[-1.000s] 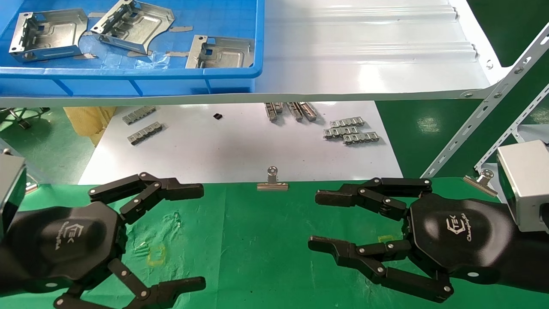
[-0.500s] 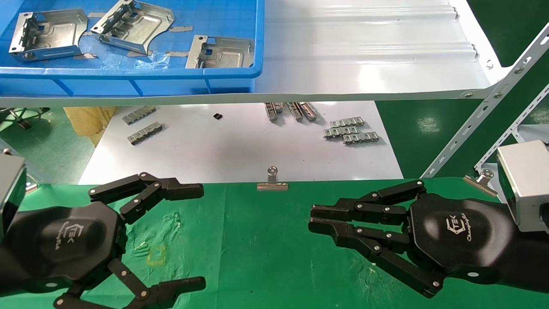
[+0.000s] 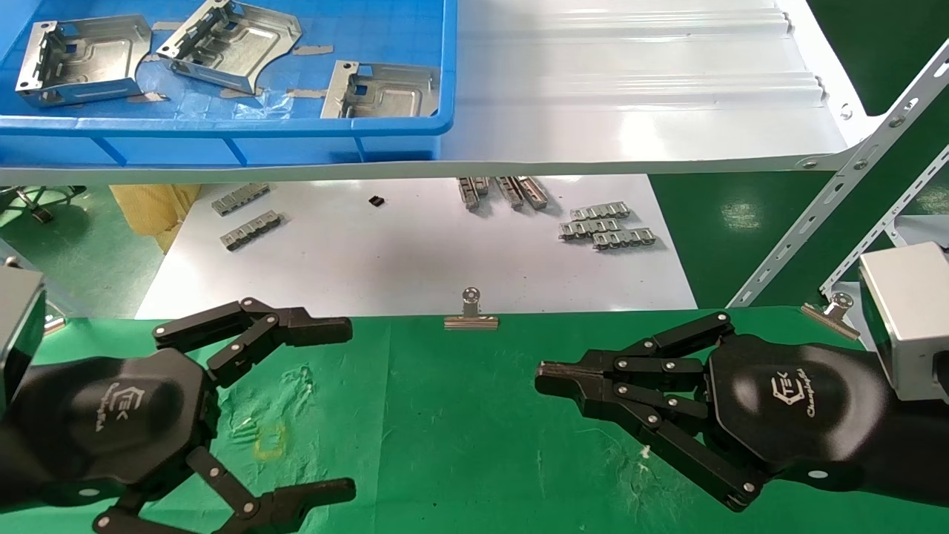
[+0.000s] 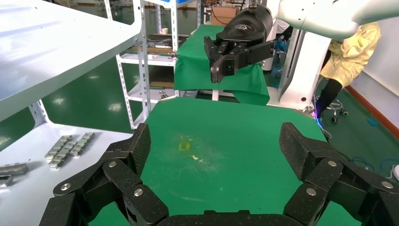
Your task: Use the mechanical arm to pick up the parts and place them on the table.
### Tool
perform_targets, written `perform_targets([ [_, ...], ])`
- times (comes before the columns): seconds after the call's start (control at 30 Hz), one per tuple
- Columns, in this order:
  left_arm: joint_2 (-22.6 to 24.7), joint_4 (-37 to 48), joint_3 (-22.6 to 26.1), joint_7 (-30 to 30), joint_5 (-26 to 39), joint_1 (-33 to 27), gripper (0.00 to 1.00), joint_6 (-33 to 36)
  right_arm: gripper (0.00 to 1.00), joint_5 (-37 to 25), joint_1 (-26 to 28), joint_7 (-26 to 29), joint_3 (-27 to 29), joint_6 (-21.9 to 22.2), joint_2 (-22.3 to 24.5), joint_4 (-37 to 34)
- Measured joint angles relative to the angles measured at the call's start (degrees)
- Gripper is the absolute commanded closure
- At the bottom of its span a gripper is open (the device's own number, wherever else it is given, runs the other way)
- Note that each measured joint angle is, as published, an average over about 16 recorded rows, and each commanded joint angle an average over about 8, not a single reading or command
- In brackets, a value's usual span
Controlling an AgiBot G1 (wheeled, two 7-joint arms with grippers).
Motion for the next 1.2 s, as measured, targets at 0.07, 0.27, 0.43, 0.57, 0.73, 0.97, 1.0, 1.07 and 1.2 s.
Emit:
perform_targets([
  [0.07, 0.4, 0.3, 0.0, 0.0, 0.2, -0.9, 0.0, -0.4, 1.0, 0.0, 0.0, 0.0, 0.0, 0.0, 0.0, 0.0],
  [0.27, 3.2, 3.6, 0.4, 0.2, 2.3, -7.0, 0.0, -2.3, 0.42, 0.0, 0.0, 0.0, 0.0, 0.0, 0.0, 0.0],
  [0.43, 7.4, 11.7, 2.0, 1.1, 7.2, -17.0, 0.0, -4.9, 0.0, 0.0, 0.0, 0.0, 0.0, 0.0, 0.0, 0.0],
  [0.57, 11.6, 21.8, 3.9, 2.5, 12.9, -26.6, 0.0, -9.0, 0.0, 0.0, 0.0, 0.0, 0.0, 0.0, 0.0, 0.0],
  [0.73, 17.0, 36.7, 6.8, 4.8, 21.0, -37.9, 0.0, -16.2, 0.0, 0.0, 0.0, 0.0, 0.0, 0.0, 0.0, 0.0],
  [0.97, 23.2, 55.0, 10.5, 7.7, 30.1, -48.3, 0.37, -27.6, 0.0, 0.0, 0.0, 0.0, 0.0, 0.0, 0.0, 0.0],
  [1.0, 23.8, 57.0, 10.9, 8.0, 31.0, -49.3, 0.49, -28.9, 0.0, 0.0, 0.0, 0.0, 0.0, 0.0, 0.0, 0.0],
  [1.07, 24.9, 60.4, 11.7, 8.4, 32.6, -50.7, 0.74, -31.1, 0.0, 0.0, 0.0, 0.0, 0.0, 0.0, 0.0, 0.0],
  [1.2, 26.3, 65.5, 12.9, 9.1, 34.7, -52.8, 1.0, -34.1, 0.0, 0.0, 0.0, 0.0, 0.0, 0.0, 0.0, 0.0],
])
